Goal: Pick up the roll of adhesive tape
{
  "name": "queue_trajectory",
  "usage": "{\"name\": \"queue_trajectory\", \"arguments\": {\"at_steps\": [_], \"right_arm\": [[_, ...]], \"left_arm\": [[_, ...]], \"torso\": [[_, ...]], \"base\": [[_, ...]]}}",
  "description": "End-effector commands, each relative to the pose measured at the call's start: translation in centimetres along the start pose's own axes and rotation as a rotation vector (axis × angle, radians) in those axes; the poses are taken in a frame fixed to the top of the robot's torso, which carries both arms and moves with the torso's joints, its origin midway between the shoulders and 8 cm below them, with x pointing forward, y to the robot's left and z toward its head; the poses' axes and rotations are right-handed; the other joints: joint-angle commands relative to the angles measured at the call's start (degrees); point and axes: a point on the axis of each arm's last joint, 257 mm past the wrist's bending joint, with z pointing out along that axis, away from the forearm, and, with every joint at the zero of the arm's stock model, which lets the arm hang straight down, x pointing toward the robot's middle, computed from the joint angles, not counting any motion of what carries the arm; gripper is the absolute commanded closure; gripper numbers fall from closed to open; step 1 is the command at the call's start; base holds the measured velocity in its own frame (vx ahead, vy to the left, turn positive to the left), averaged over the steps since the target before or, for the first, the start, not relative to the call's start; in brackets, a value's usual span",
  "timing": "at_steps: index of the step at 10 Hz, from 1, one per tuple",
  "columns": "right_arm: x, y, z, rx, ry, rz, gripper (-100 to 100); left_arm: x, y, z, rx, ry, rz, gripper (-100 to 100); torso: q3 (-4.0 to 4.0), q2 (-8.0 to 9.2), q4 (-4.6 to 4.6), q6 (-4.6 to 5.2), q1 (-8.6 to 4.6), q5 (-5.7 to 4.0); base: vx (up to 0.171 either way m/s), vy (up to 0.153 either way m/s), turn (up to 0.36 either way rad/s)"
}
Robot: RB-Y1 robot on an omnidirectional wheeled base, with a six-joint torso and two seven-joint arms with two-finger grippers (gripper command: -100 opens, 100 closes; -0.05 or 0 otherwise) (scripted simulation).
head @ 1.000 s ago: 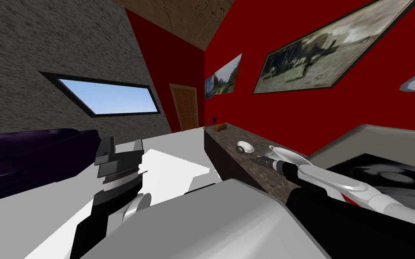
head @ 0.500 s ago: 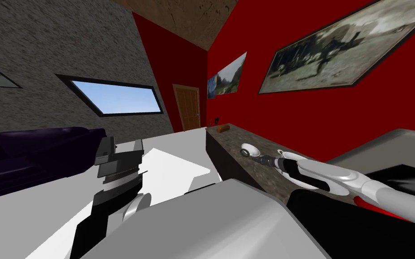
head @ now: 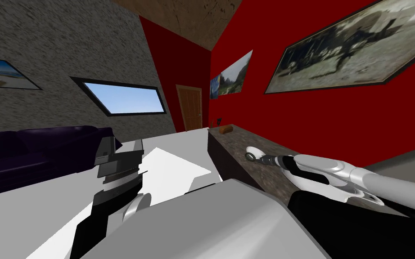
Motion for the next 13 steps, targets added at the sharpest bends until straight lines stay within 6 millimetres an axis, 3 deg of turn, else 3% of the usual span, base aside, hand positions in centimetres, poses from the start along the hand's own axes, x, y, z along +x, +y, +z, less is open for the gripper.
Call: {"name": "queue_trajectory", "arguments": {"at_steps": [1, 4, 5, 7, 8, 9, 11, 13], "right_arm": [[0.6, -0.7, 0.0, -0.003, 0.052, -0.017, -100], [2.1, -1.0, 0.2, -0.018, 0.139, -0.04, -100], [3.6, -0.8, 0.1, -0.032, 0.188, -0.039, -100], [3.4, -1.1, 0.1, -0.031, 0.18, -0.04, -100], [3.4, -1.0, 0.1, -0.031, 0.182, -0.039, 0], [4.5, -0.9, 0.1, -0.025, 0.183, -0.03, -100], [6.3, -0.6, 0.0, -0.015, 0.185, -0.014, -100], [6.3, -0.7, 0.0, -0.015, 0.185, -0.012, -100]], "left_arm": [[0.0, 0.0, 0.0, 0.0, 0.0, 0.0, 0], [0.0, 0.0, 0.0, 0.0, 0.0, 0.0, 0], [0.0, 0.0, 0.0, 0.0, 0.0, 0.0, 0], [0.0, 0.0, 0.0, 0.0, 0.0, 0.0, 0], [0.0, 0.0, 0.0, 0.0, 0.0, 0.0, 0], [0.0, 0.0, 0.0, 0.0, 0.0, 0.0, 0], [0.0, 0.0, 0.0, 0.0, 0.0, 0.0, 0], [0.0, 0.0, 0.0, 0.0, 0.0, 0.0, 0]], "torso": [[0.0, 0.0, 0.0, 0.0, 0.0, 0.0], [0.03, 0.06, 0.01, 0.01, 0.1, 0.02], [0.07, 0.12, 0.02, 0.01, 0.05, 0.01], [0.12, 0.21, 0.05, 0.04, 0.0, -0.01], [0.18, 0.32, 0.08, 0.05, 0.02, 0.0], [0.23, 0.39, 0.09, 0.05, 0.03, 0.0], [0.18, 0.31, 0.08, 0.05, -0.03, -0.02], [0.16, 0.27, 0.07, 0.05, -0.08, -0.03]], "base": [[0.102, 0.008, 0.099], [0.073, 0.014, 0.077], [0.064, -0.007, 0.083], [0.03, -0.006, 0.016], [0.0, 0.0, 0.0], [0.02, -0.011, 0.092], [0.047, -0.023, 0.098], [0.033, -0.019, 0.034]]}}
